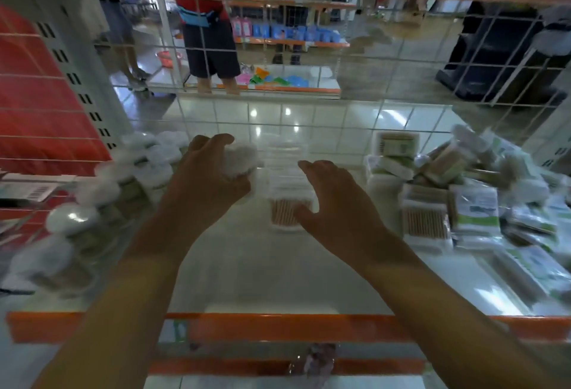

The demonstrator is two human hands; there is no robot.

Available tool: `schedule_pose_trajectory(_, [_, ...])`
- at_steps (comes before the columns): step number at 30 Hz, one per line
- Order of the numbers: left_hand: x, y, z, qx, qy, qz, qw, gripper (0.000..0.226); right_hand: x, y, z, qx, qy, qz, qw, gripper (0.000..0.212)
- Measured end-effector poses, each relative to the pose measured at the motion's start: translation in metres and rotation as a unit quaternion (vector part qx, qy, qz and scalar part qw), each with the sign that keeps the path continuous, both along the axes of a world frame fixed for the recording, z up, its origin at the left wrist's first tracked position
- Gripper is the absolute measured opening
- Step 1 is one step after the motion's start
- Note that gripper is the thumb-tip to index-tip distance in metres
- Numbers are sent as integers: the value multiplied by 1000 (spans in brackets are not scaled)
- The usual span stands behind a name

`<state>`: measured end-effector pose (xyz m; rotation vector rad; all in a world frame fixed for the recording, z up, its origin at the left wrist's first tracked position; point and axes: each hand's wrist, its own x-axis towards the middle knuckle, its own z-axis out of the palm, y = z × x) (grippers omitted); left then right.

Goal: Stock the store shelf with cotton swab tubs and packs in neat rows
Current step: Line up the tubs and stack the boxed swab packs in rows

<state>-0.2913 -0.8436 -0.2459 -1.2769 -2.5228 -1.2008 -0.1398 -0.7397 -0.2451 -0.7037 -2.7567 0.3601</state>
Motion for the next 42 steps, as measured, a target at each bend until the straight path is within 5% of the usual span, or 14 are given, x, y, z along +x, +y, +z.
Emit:
schedule_pose_trajectory(12, [-74,-75,-11,-81,68,9,994,45,-94,-70,-10,8,-22,21,999,57])
schedule_pose_trajectory(16, [-88,-89,-18,-125,34,-17,991,51,-113,-92,-23,37,-44,25,998,55])
schedule_pose_trajectory(25, [-116,-98,-34,-265,139,-11,954,63,-128,-118,-44,2,-71,23,997,58])
schedule_pose_trajectory(33, [-119,-103,-37,-220,126,-67,965,36,-131,-125,-49,-6,-80,24,997,60])
schedule_pose_trajectory(42, [-121,-100,-41,-240,207,-31,948,40,-137,-122,-50,-21,-68,26,997,59])
